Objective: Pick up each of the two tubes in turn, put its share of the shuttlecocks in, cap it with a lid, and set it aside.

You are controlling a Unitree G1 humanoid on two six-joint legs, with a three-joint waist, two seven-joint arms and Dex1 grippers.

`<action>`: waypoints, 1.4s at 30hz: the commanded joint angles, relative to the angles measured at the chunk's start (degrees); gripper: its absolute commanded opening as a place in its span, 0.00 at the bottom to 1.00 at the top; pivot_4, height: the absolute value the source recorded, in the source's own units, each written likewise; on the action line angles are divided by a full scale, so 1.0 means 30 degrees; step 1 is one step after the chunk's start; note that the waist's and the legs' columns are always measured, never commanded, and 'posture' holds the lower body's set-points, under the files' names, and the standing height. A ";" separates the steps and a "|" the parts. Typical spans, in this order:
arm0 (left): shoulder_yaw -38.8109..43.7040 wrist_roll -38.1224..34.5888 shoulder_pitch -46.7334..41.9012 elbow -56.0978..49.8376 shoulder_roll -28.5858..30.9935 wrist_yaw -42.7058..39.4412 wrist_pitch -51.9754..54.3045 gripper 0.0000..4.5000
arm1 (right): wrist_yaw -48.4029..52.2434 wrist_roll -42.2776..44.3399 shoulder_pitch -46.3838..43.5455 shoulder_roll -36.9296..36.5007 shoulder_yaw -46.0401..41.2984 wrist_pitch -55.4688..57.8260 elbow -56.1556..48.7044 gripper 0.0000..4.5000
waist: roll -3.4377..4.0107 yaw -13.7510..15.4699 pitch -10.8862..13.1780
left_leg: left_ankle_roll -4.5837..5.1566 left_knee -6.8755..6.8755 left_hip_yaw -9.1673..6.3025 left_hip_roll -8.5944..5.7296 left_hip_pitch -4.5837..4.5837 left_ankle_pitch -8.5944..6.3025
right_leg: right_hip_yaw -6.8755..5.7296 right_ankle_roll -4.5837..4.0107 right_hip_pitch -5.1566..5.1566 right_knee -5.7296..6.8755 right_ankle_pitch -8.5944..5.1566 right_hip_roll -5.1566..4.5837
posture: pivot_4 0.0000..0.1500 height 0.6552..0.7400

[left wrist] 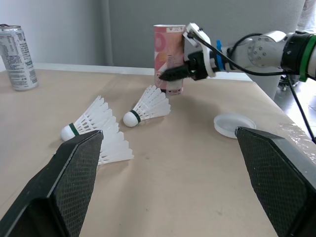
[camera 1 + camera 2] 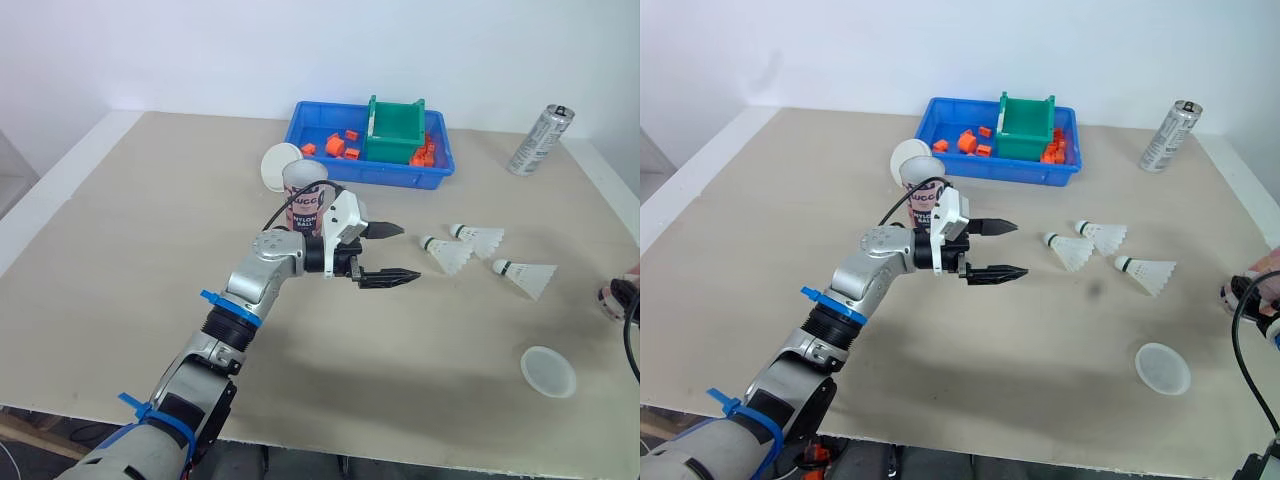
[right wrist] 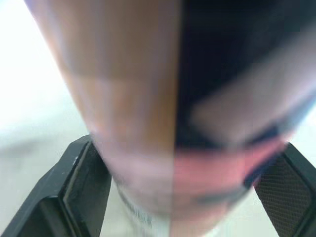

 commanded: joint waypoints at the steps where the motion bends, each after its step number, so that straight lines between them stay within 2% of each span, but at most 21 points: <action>1: 0.0326 -0.0090 -0.0366 -0.0166 -0.0213 0.0049 -0.0461 1.00 | 0.0561 0.0088 0.0799 -0.0969 -0.0408 0.0246 -0.1255 0.96 | 0.0002 -0.0003 -0.0001 | 0.0000 0.0000 0.0000 -0.0001 0.0000 0.0000 | 0.0000 0.0001 0.0000 0.0000 0.0000 0.0001 | 1.00 0.85; 13: 0.0470 -0.0271 0.0090 -0.0567 0.0125 -0.0153 -0.0185 1.00 | 0.3716 0.0740 0.4409 -0.1569 -0.0843 0.2561 -0.4573 0.96 | 0.0026 -0.0004 -0.0016 | -0.0001 0.0005 -0.0001 0.0000 0.0009 0.0000 | 0.0001 0.0005 0.0003 0.0001 0.0003 0.0005 | 1.00 0.85; 15: 0.0432 -0.0196 0.0450 -0.1051 0.0624 -0.0270 0.0040 1.00 | 0.4411 0.1152 0.5437 -0.1956 -0.1864 0.2943 -0.5454 0.96 | 0.0039 0.0003 -0.0023 | 0.0000 0.0004 -0.0002 -0.0001 0.0008 0.0000 | 0.0002 0.0008 0.0003 0.0001 0.0000 0.0004 | 1.00 0.85; 20: 0.0851 -0.0820 0.2144 -0.3680 0.2719 -0.0270 0.2106 1.00 | 0.7988 0.4190 0.9581 -0.1619 -0.5440 0.6022 -1.2244 0.96 | 0.0107 -0.0030 -0.0053 | 0.0000 -0.0037 -0.0009 0.0007 0.0022 -0.0004 | 0.0000 -0.0010 -0.0001 0.0003 -0.0037 0.0009 | 1.00 0.85; 23: 0.1060 -0.1735 0.3683 -0.6216 0.4193 -0.0294 0.4286 1.00 | 0.8983 0.5790 1.1463 -0.0983 -0.6291 0.7601 -1.6289 0.96 | 0.0129 -0.0174 -0.0071 | -0.0002 -0.0066 -0.0025 0.0035 0.0051 -0.0005 | -0.0010 -0.0032 0.0009 0.0008 -0.0043 0.0038 | 1.00 0.85; 26: 0.1883 -0.2455 0.5144 -0.8307 0.5329 0.0697 0.6045 1.00 | 0.8426 0.6616 1.1613 -0.0376 -0.5432 0.8332 -1.9252 0.96 | 0.0082 -0.0192 -0.0068 | -0.0006 -0.0042 -0.0049 0.0042 0.0050 -0.0003 | -0.0039 -0.0041 0.0027 0.0008 -0.0028 0.0035 | 1.00 0.85; 29: 0.3621 -0.2801 0.6582 -0.9898 0.6477 0.2497 0.7281 1.00 | 0.7328 0.7278 1.0311 0.0286 -0.2851 0.8494 -2.2150 0.96 | 0.0035 -0.0201 -0.0042 | -0.0008 0.0032 -0.0044 0.0035 0.0034 0.0002 | -0.0037 -0.0119 0.0035 0.0007 -0.0029 0.0018 | 1.00 0.85; 35: 0.6161 -0.3107 0.8989 -1.1521 0.7545 0.5120 0.7853 1.00 | 0.5662 0.7285 0.7331 0.1765 0.0938 0.7775 -2.4165 0.96 | 0.0005 -0.0030 -0.0028 | 0.0000 0.0069 -0.0031 0.0046 0.0029 0.0036 | -0.0038 -0.0133 0.0026 0.0007 0.0030 0.0009 | 1.00 0.85; 39: 0.6761 -0.1828 1.0011 -1.0222 0.6917 0.7230 0.5699 1.00 | 0.5174 0.6221 0.5324 0.3037 0.4564 0.6571 -2.4467 0.96 | -0.0050 0.0118 -0.0023 | -0.0004 0.0075 -0.0028 0.0044 0.0000 0.0036 | -0.0040 -0.0132 0.0022 -0.0003 0.0019 0.0007 | 1.00 0.85; 42: 0.6235 -0.1710 0.9286 -0.9086 0.6326 0.7204 0.4869 1.00 | 0.5017 0.6263 0.4983 0.3555 0.5549 0.6388 -2.4869 0.96 | -0.0057 0.0345 -0.0023 | -0.0004 0.0073 -0.0039 0.0039 -0.0044 0.0037 | -0.0051 -0.0117 0.0003 -0.0004 0.0010 0.0007 | 1.00 0.85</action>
